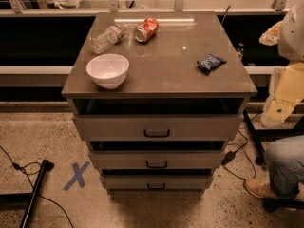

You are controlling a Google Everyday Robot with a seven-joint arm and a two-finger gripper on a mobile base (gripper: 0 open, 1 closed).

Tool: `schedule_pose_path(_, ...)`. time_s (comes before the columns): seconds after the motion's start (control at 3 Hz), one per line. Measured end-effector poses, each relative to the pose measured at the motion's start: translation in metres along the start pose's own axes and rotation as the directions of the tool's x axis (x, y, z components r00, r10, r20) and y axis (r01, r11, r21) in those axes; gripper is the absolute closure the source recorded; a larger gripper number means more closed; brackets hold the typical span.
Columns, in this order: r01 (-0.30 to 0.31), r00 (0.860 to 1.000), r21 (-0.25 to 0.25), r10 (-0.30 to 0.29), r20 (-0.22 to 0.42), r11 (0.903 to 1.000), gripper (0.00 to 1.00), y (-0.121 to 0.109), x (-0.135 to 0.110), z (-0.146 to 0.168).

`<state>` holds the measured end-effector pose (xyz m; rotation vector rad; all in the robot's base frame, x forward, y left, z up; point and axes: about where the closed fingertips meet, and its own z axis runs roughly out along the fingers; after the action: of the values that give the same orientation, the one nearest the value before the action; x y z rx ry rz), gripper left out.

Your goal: Open bottom drawer

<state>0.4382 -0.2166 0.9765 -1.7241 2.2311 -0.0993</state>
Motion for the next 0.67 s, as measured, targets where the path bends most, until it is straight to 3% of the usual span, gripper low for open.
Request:
schedule_pose_path(0.33, 0.0, 1.0, 0.0, 0.0, 0.0, 1.0, 0.0, 0.0, 0.0, 0.0)
schedule_pose_path(0.67, -0.023, 0.999, -0.033, 0.024, 0.044, 0.9992, 0.0, 0.0, 0.005, 0.017)
